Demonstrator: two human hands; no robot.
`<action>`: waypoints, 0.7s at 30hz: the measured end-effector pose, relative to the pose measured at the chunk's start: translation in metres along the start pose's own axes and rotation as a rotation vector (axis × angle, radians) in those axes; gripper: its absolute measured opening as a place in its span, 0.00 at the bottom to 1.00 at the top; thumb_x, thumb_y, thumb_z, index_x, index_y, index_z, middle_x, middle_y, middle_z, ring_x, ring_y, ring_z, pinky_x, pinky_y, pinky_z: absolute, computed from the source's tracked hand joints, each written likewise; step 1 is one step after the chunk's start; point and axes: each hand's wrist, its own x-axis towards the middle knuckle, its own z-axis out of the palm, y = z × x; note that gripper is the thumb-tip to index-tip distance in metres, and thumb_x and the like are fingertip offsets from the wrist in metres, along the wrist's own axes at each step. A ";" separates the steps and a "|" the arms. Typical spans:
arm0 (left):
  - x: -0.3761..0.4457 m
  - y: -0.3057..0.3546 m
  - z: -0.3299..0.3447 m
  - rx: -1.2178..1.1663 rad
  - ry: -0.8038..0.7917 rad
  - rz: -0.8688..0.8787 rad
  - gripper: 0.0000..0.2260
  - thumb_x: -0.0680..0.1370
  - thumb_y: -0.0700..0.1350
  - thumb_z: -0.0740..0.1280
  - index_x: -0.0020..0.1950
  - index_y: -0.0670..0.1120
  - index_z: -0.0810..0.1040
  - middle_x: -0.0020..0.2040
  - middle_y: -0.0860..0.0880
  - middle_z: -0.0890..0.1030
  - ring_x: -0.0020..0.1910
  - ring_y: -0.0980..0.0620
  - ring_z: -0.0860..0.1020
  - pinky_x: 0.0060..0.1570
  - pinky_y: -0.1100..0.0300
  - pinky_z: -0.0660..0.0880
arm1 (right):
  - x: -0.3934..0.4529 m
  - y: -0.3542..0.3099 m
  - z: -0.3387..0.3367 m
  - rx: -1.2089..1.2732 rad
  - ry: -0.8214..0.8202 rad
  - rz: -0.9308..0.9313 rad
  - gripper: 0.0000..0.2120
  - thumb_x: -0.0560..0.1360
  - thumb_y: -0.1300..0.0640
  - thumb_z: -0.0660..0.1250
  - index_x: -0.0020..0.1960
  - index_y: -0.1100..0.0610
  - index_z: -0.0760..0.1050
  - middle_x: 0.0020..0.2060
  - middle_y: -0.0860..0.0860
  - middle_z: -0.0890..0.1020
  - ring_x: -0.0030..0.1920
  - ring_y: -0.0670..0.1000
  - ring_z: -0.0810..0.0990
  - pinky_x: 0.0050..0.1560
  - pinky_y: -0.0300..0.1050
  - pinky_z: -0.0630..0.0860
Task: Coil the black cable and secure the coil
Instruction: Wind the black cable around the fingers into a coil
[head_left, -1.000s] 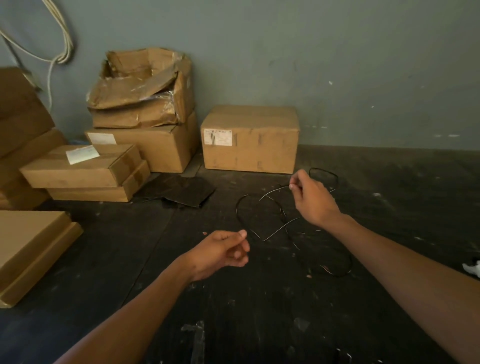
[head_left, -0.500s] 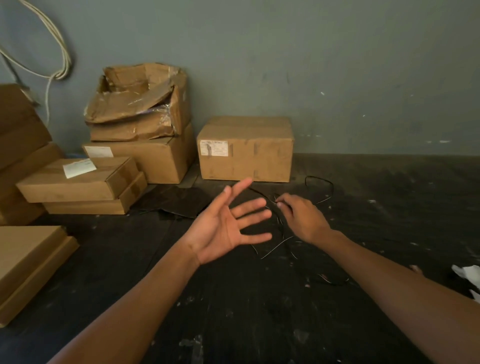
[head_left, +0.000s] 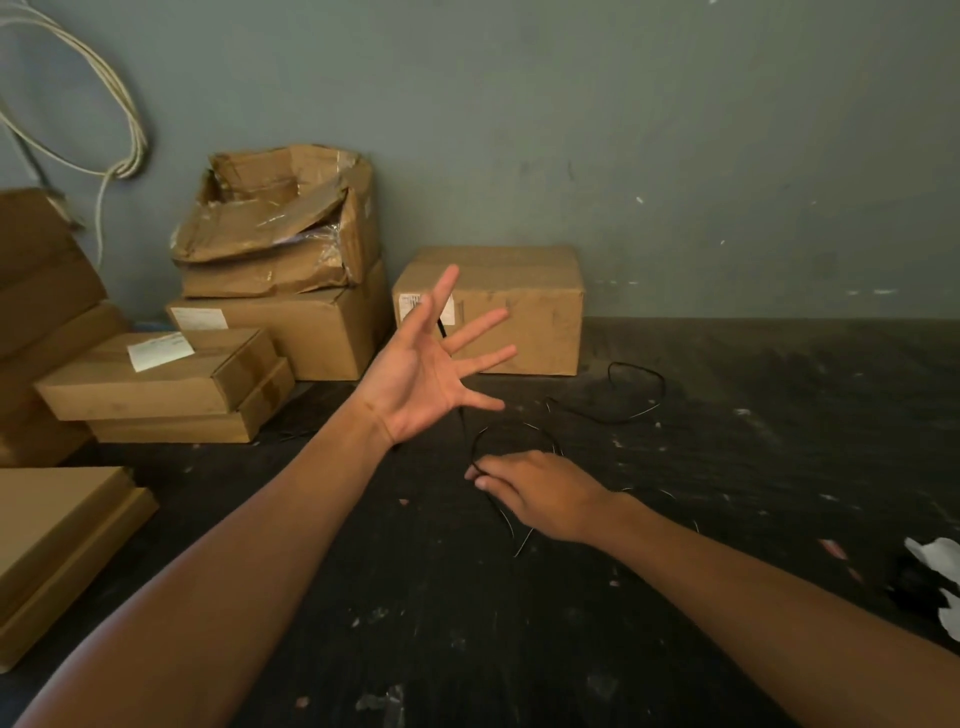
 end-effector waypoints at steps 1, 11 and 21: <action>0.002 0.000 -0.002 0.015 0.020 -0.001 0.18 0.81 0.61 0.56 0.72 0.70 0.64 0.73 0.45 0.73 0.70 0.34 0.71 0.59 0.17 0.56 | 0.000 -0.004 -0.001 -0.008 -0.006 -0.018 0.14 0.83 0.46 0.53 0.64 0.47 0.72 0.57 0.50 0.82 0.55 0.50 0.80 0.55 0.54 0.78; -0.007 -0.011 -0.042 0.161 0.117 -0.104 0.18 0.82 0.60 0.58 0.72 0.68 0.67 0.71 0.45 0.75 0.69 0.37 0.73 0.62 0.18 0.49 | -0.011 -0.009 -0.032 -0.080 0.057 -0.120 0.10 0.82 0.46 0.55 0.48 0.49 0.71 0.39 0.48 0.78 0.38 0.48 0.77 0.41 0.51 0.75; -0.021 -0.039 -0.042 0.326 -0.041 -0.439 0.21 0.77 0.61 0.63 0.71 0.67 0.69 0.72 0.47 0.74 0.71 0.38 0.70 0.65 0.20 0.47 | 0.001 0.003 -0.105 -0.237 0.208 -0.148 0.09 0.80 0.49 0.62 0.53 0.52 0.79 0.47 0.46 0.79 0.45 0.44 0.76 0.41 0.28 0.64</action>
